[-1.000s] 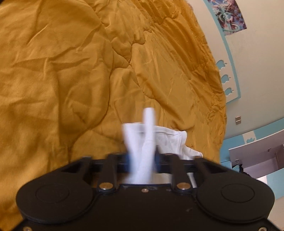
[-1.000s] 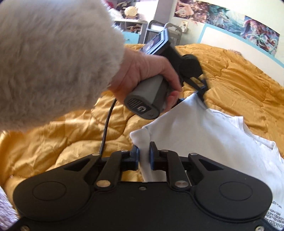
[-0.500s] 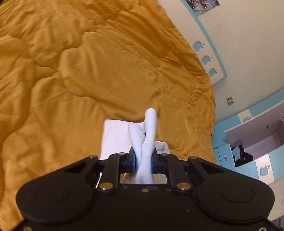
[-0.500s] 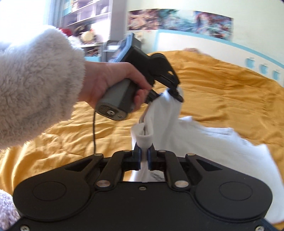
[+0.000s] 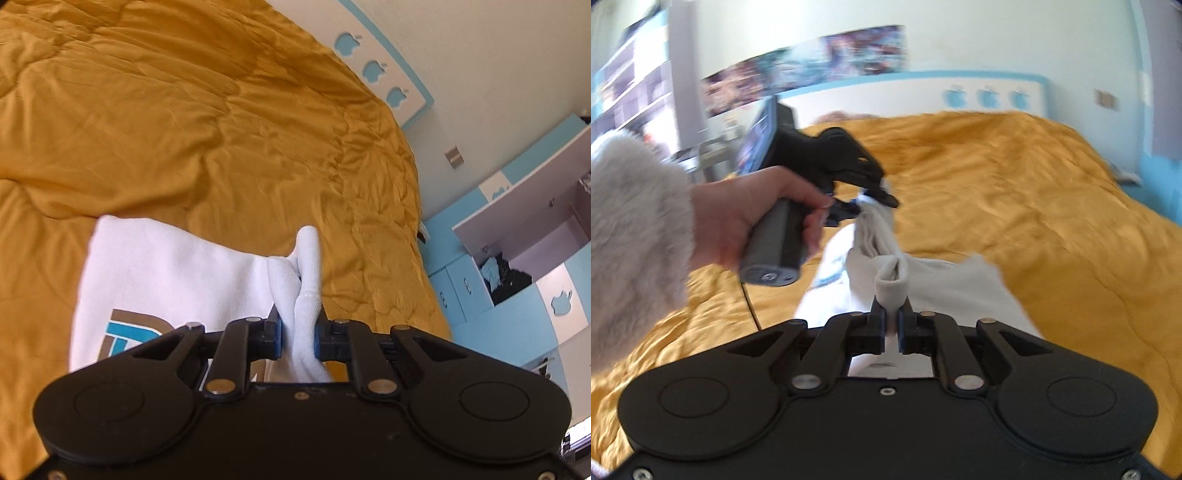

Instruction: Fold small clothes

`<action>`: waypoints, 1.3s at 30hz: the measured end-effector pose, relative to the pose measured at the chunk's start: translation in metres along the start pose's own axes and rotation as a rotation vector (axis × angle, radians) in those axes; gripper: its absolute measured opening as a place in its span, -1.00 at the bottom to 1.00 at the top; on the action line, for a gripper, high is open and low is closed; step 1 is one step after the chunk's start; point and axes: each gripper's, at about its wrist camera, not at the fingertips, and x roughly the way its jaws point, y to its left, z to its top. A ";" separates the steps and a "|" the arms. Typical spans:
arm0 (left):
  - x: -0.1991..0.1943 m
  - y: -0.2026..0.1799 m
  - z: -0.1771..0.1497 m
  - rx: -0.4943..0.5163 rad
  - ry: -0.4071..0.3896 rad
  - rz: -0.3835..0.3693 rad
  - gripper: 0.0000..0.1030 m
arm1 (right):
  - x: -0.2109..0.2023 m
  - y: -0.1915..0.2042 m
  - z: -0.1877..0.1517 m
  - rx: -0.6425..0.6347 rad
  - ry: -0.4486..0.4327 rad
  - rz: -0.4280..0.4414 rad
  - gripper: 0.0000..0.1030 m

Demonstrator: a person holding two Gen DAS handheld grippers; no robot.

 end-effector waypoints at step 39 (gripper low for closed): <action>0.152 -0.051 -0.060 0.173 0.163 0.045 -0.59 | 0.033 -0.107 -0.029 0.408 0.222 -0.287 -0.88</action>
